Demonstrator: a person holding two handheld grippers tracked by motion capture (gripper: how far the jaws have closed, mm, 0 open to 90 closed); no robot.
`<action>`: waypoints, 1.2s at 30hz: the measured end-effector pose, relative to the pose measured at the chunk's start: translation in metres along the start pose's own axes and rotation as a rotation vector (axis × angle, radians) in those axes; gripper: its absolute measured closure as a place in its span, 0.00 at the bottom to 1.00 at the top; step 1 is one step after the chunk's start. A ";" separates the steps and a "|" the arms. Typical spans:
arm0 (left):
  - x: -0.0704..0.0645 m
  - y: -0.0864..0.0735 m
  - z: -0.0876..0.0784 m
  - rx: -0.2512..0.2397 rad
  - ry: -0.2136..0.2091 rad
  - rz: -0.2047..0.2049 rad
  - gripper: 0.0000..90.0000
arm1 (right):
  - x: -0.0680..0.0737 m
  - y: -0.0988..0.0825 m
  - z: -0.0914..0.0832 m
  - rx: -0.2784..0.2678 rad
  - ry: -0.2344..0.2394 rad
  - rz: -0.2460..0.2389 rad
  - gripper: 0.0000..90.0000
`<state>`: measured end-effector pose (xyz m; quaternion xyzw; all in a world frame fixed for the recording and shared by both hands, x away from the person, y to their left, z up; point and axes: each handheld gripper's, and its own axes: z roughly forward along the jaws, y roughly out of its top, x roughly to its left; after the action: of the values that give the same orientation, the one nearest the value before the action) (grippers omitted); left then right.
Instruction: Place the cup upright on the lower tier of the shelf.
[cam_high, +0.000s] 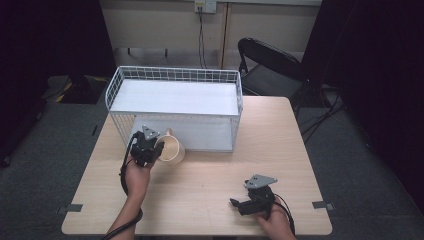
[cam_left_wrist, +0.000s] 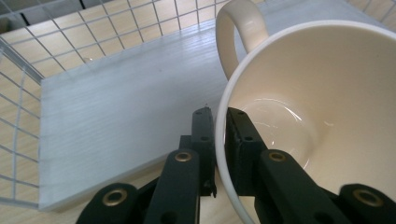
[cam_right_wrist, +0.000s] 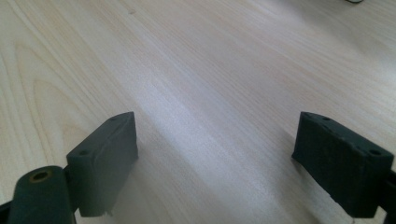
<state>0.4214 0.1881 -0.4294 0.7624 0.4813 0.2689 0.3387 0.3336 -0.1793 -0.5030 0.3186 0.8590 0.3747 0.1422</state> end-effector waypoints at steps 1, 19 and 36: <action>0.000 0.000 0.002 0.001 0.005 -0.002 0.92 | 0.000 0.000 0.000 0.000 0.000 0.000 0.14; 0.003 0.009 0.012 -0.010 0.034 -0.047 0.92 | 0.000 0.000 0.000 0.000 0.000 0.000 0.14; -0.001 0.016 0.020 -0.035 0.075 -0.062 0.92 | 0.000 0.000 0.000 0.000 0.000 0.000 0.14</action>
<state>0.4443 0.1774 -0.4295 0.7304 0.5123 0.2951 0.3420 0.3336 -0.1793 -0.5030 0.3185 0.8590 0.3747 0.1423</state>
